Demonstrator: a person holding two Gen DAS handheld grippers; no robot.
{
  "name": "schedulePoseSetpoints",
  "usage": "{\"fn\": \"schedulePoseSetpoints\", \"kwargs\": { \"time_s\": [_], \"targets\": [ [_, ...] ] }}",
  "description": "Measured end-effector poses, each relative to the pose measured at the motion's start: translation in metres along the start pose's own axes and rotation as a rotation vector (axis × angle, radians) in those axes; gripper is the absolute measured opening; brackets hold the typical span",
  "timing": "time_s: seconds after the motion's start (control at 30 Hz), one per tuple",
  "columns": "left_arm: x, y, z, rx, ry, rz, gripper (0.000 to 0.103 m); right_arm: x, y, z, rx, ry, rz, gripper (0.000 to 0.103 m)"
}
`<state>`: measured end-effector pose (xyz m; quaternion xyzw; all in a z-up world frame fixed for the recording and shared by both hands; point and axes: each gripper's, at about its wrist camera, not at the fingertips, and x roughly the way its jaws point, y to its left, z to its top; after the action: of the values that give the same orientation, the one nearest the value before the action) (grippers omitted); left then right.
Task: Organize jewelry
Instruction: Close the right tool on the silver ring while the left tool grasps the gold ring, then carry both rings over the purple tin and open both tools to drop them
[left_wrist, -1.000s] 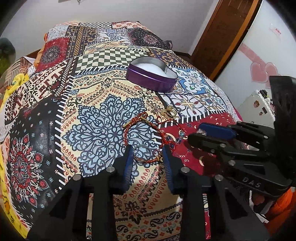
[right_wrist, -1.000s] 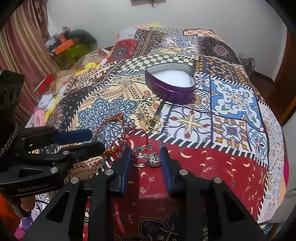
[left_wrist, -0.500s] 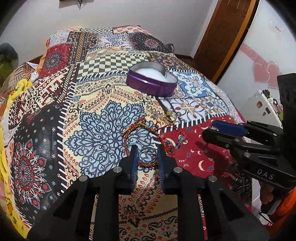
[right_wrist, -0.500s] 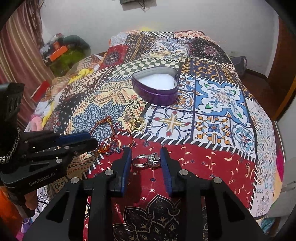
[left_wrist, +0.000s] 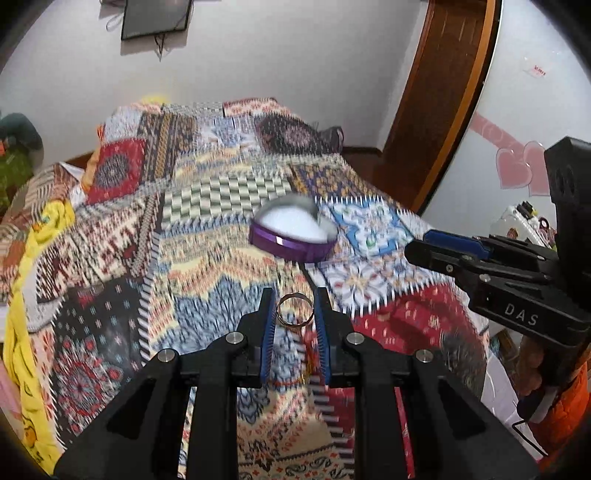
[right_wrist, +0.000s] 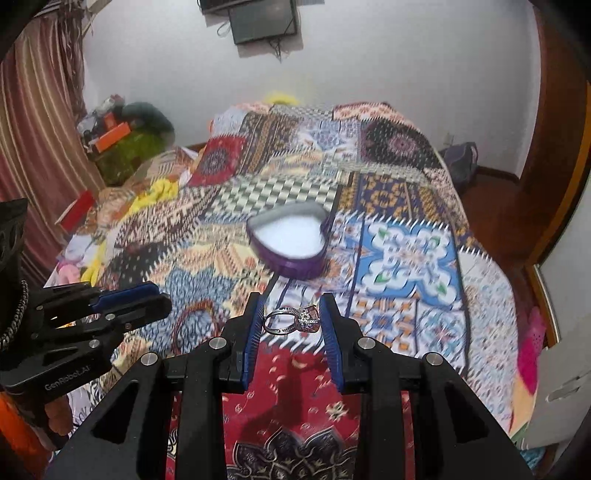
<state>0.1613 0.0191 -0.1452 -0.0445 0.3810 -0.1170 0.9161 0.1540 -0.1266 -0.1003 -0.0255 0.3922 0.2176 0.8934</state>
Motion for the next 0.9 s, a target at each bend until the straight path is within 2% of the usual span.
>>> {"fn": "schedulePoseSetpoints", "kwargs": {
  "time_s": [0.47, 0.7, 0.9],
  "targets": [
    [0.002, 0.002, 0.048, 0.017, -0.121, 0.034, 0.02, -0.001, -0.01, 0.039, -0.015, -0.109, -0.028, 0.028],
    [0.015, 0.006, 0.068, 0.028, -0.139, 0.027, 0.02, 0.012, -0.01, 0.048, -0.035, -0.117, -0.028, 0.028],
    [0.033, 0.009, 0.079, 0.034, -0.128, 0.023, 0.02, 0.029, -0.013, 0.051, -0.05, -0.089, -0.017, 0.028]
  ]
}}
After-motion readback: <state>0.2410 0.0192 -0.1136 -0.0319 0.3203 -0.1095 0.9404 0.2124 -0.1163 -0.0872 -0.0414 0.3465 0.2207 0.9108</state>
